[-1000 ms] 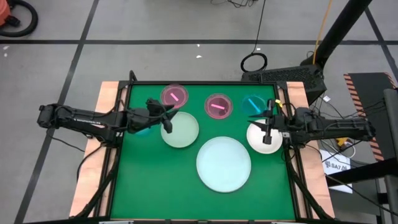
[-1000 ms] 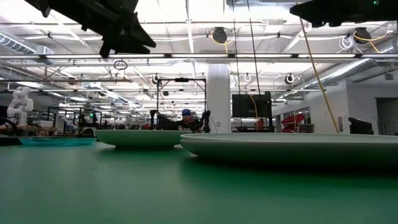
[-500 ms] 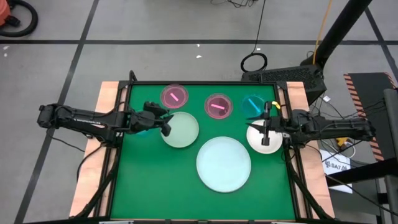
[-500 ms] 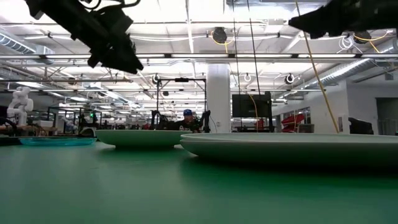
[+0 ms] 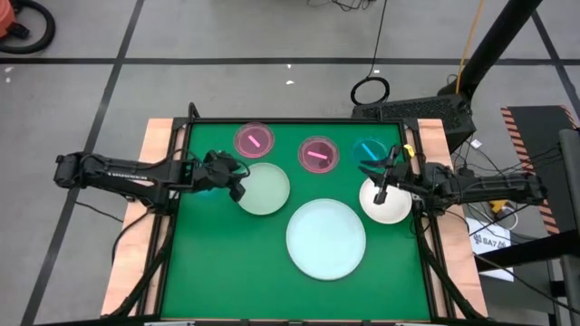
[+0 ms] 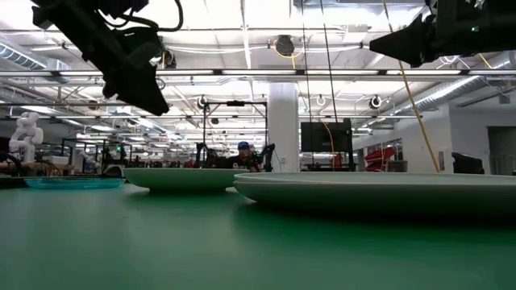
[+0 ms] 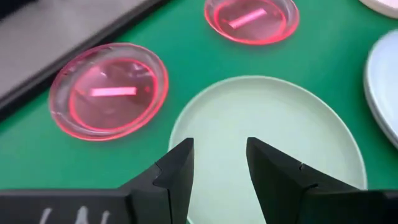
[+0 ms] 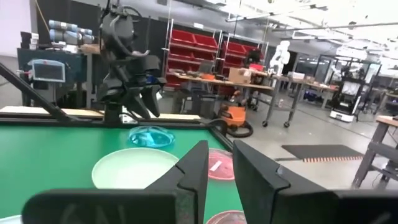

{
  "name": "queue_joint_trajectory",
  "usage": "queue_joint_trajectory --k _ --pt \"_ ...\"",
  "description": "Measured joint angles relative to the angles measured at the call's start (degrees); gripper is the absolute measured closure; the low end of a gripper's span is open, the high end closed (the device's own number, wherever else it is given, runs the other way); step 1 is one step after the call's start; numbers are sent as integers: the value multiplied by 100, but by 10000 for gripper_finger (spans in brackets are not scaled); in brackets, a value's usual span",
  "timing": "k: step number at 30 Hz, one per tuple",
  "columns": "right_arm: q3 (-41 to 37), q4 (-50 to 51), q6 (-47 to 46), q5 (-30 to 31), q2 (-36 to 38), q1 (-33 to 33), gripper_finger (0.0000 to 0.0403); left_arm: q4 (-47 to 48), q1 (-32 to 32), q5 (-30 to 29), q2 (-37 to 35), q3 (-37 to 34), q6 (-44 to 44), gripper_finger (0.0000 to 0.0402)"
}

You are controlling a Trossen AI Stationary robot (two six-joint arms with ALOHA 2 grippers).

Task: Stack plastic plates
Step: Stack the green plate on top of the light blue plate

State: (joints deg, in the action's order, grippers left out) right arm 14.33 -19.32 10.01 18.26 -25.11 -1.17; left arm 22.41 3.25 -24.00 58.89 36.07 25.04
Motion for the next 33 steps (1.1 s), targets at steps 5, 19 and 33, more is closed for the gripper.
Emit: queue_joint_trajectory --k 5,19,33 --pt "2 -259 219 144 -64 0 332 162 500 1345 265 2 -1098 247" --pt "2 -166 265 145 -193 0 332 -152 1670 1577 1363 0 -2560 247" --pt "2 -40 208 144 -204 0 332 -276 2058 1699 1632 0 -2215 174"
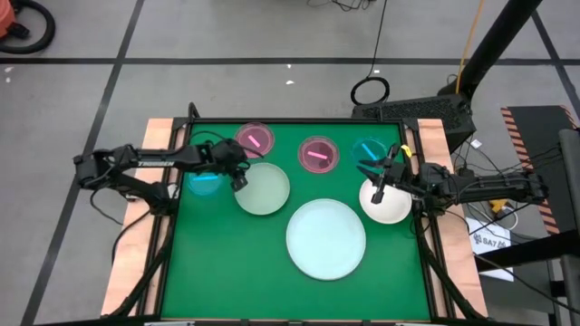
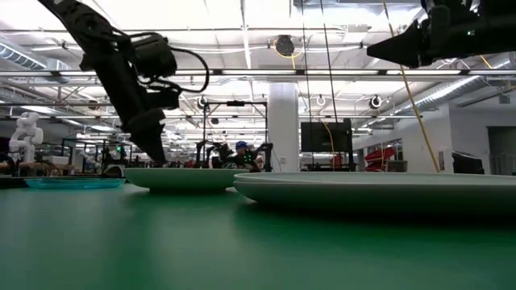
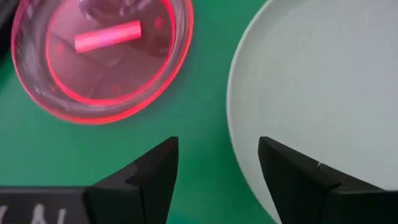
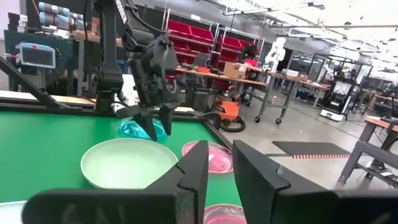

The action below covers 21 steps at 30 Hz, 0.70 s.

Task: Stack plastic plates
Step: Stack the green plate on top of the light blue plate

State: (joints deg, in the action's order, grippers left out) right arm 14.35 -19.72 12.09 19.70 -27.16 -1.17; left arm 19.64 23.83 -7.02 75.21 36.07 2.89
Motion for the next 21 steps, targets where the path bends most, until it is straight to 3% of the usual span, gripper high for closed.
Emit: queue_joint_trajectory --k 11,18,21 --pt "2 97 -91 -2 0 0 332 -369 -18 233 820 0 24 178" --pt "2 100 -111 -2 2 0 332 -354 -161 248 888 0 29 181" --pt "2 100 -111 -2 2 0 332 -346 -232 248 888 0 31 200"
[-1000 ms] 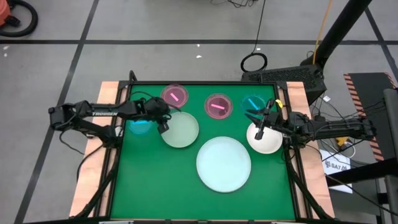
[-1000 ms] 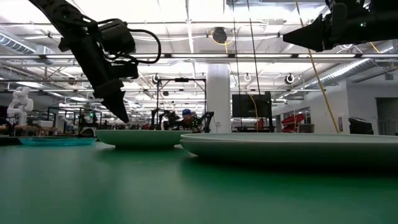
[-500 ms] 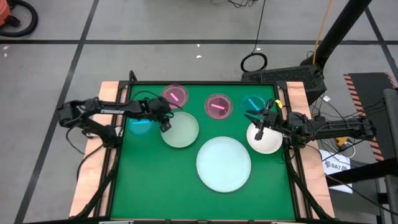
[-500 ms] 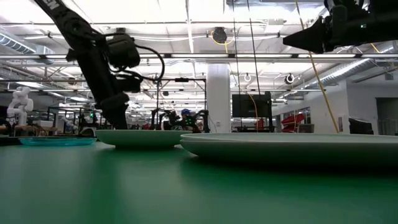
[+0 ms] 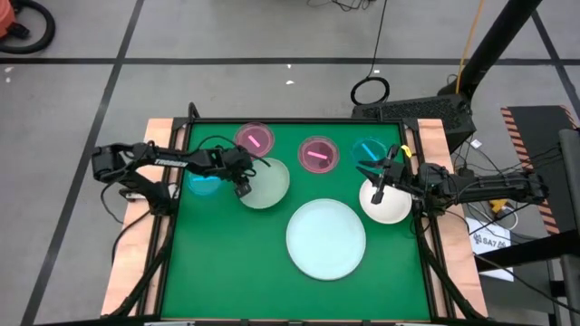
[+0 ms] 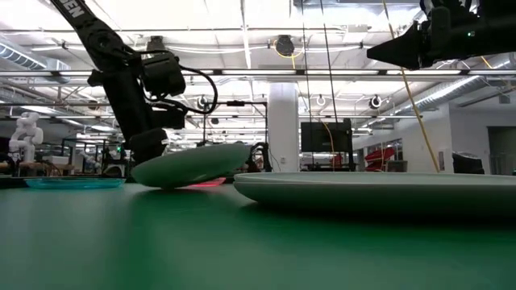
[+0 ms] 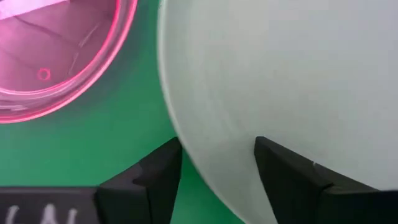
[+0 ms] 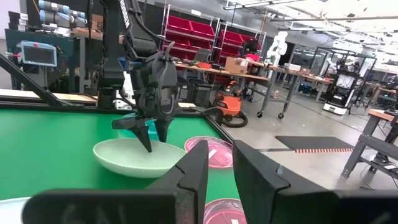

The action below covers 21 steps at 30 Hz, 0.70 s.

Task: Stack plastic plates
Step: Stack the green plate on top of the light blue plate

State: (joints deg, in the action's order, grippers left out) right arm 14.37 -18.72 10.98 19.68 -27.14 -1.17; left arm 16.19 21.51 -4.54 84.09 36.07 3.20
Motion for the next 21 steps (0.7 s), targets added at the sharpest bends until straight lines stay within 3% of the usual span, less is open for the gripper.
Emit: queue_joint_trajectory --k 13,21 --pt "0 -2 -73 -2 0 0 332 -45 -93 -107 -27 21 459 359" --pt "2 4 -520 285 -235 -5 332 47 -128 -109 -493 -6 860 393"
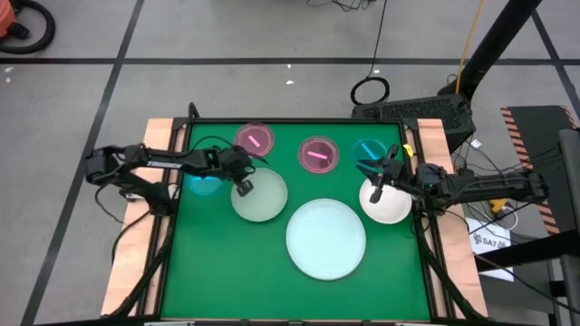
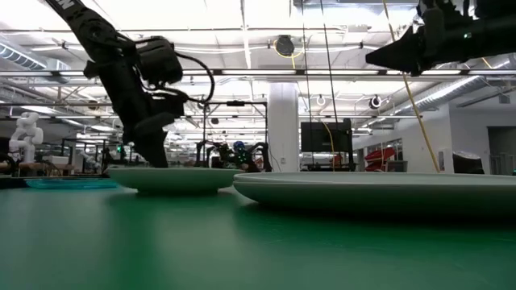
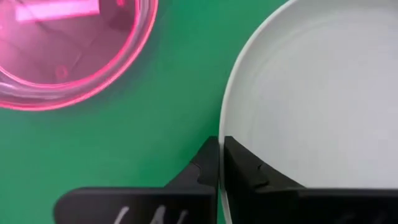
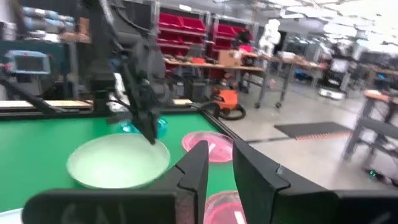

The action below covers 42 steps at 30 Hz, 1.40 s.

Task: Stack plastic plates
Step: Stack the green plate on top of the light blue plate

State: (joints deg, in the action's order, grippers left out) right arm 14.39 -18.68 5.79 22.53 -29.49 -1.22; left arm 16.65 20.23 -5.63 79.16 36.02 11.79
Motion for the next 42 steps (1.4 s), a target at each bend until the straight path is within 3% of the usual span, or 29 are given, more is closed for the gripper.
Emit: queue_joint_trajectory --k 7,21,26,35,42 --pt "406 -59 -372 17 -799 -2 332 -16 -150 -339 -588 -3 33 393" --pt "2050 110 -919 -41 -3481 -149 328 -542 -421 -847 -1039 -3 16 393" --pt "2567 101 -1385 -535 -4182 -329 298 -1061 -572 -1121 -1039 -1 -177 393" --pt "3197 487 -3277 -1335 -4939 -773 241 -1765 -756 -1242 -1041 -1 -494 393" --pt "3481 567 -3521 -1519 -5154 -858 234 -2083 -752 -1623 -1041 -1 -264 393"
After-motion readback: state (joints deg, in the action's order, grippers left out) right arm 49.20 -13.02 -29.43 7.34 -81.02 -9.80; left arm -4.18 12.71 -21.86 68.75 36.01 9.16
